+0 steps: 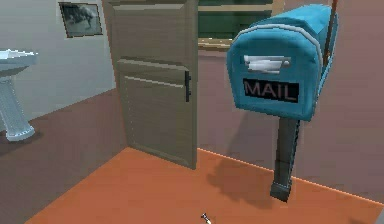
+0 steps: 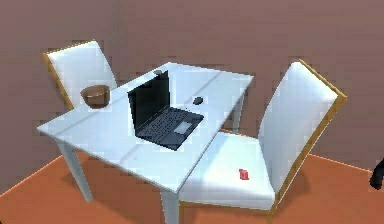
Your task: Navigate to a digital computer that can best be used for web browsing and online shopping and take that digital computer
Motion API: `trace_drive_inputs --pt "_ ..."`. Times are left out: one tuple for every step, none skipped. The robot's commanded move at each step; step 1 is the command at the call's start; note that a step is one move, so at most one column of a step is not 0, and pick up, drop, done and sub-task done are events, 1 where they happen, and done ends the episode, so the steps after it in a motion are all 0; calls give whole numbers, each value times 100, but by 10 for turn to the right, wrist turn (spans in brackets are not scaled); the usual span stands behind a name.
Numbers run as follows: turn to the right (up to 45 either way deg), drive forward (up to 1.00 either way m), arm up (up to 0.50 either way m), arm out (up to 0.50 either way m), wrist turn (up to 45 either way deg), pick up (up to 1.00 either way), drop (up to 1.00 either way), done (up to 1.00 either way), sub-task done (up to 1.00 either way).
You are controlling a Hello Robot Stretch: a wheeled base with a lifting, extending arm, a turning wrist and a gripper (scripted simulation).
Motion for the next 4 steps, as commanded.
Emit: trace_drive_inputs --pt "0 0 34 0 0 0 0 0 0" --pt "0 0 0 46 0 0 0 0 0" --pt "0 0 0 0 450 0 0 0 0" --pt "0 0 0 0 450 0 0 0 0"
